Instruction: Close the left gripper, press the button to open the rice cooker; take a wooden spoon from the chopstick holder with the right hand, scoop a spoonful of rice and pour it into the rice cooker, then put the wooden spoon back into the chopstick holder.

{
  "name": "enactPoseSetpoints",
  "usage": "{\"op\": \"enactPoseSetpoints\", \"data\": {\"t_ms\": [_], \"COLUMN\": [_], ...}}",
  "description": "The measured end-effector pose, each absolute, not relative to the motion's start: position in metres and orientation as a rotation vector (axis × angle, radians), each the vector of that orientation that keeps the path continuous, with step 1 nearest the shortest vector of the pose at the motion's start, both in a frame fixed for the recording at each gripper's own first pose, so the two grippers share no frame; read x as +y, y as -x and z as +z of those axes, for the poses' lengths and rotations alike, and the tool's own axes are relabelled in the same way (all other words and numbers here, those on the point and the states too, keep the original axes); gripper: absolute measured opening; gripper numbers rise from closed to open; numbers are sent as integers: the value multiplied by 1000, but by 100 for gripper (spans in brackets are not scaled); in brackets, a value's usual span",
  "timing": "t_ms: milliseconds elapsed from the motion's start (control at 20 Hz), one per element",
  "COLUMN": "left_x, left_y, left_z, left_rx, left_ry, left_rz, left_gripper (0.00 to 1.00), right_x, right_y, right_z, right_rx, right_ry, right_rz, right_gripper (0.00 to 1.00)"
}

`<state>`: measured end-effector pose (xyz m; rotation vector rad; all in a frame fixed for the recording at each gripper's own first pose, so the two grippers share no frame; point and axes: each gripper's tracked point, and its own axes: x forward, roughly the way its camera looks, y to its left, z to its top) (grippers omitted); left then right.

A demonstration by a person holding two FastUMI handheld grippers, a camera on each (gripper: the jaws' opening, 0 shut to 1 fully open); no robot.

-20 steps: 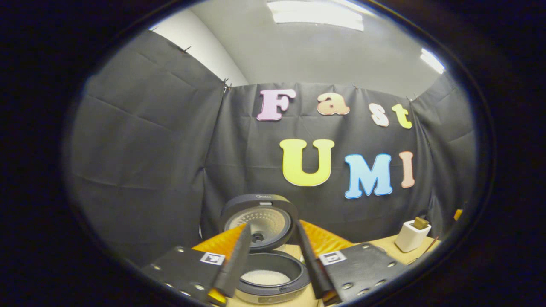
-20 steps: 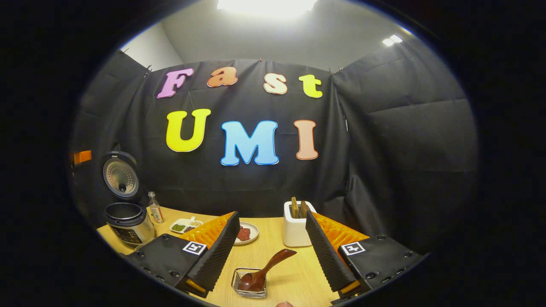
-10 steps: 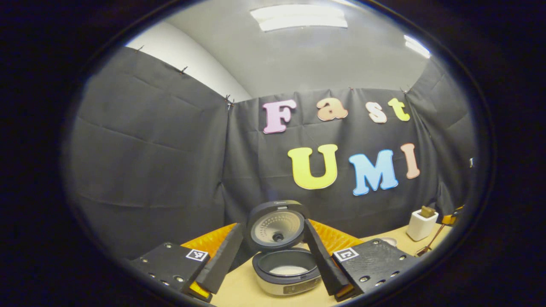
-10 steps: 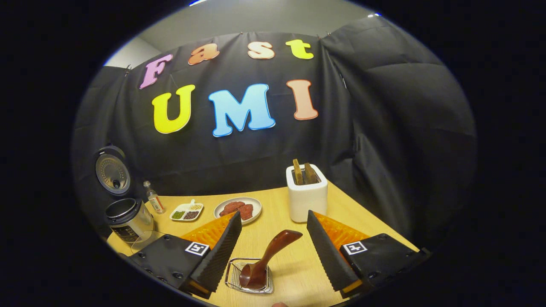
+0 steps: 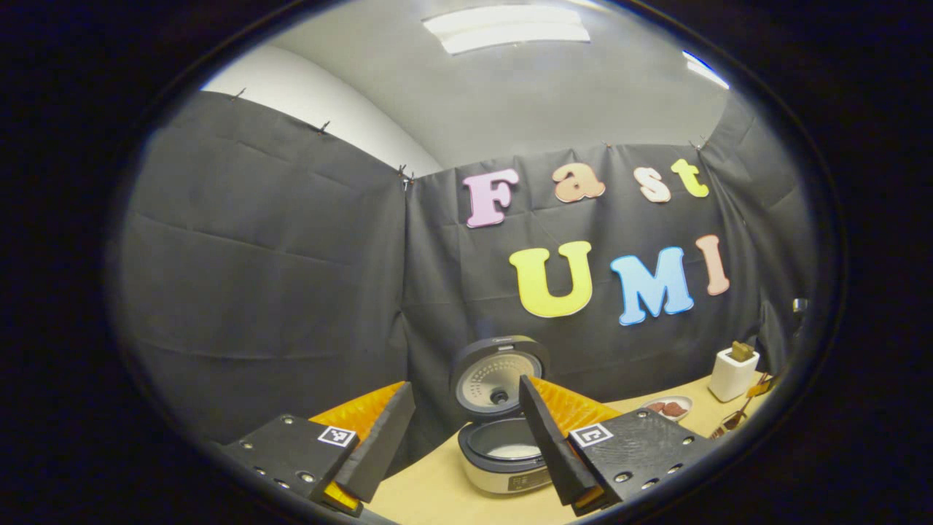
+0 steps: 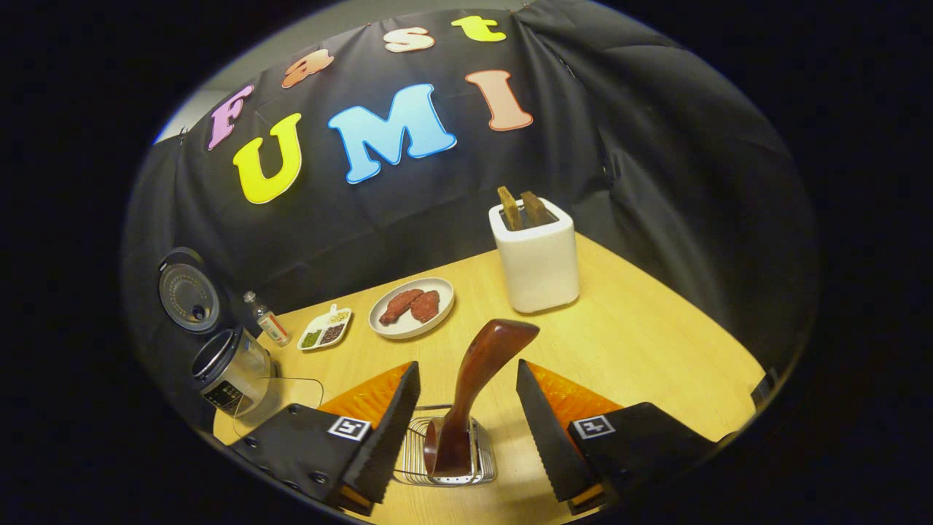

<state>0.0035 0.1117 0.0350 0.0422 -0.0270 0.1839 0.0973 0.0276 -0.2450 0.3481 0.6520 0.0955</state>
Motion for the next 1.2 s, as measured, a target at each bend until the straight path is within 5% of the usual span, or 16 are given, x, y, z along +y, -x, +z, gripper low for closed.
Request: {"op": "enactPoseSetpoints", "data": {"t_ms": [100, 200, 250, 300, 400, 500, 700, 1200], "left_x": [114, 118, 120, 121, 123, 122, 119, 124], "left_y": [-3, -1, -1, -1, -3, -8, -16, -38], "left_z": [31, 30, 30, 31, 30, 28, 27, 4], "left_rx": [-19, -16, -16, -17, -17, -18, -23, -4], "left_ry": [-41, -40, -41, -41, -39, -33, -25, 33], "left_rz": [192, 196, 197, 197, 197, 193, 172, 127], "left_gripper": [87, 87, 87, 87, 87, 87, 87, 87], "right_x": [30, 33, 30, 35, 31, 36, 39, 73], "right_y": [-96, -93, -90, -94, -100, -94, -91, -96], "right_z": [-256, -259, -255, -258, -260, -253, -219, -127], "right_rx": [684, 704, 710, 712, 703, 695, 616, 407], "right_ry": [-366, -379, -385, -406, -401, -370, -277, -84], "right_rz": [92, 90, 79, 95, 75, 85, 97, 149], "right_gripper": [55, 52, 38, 14, 20, 9, 5, 8]}}
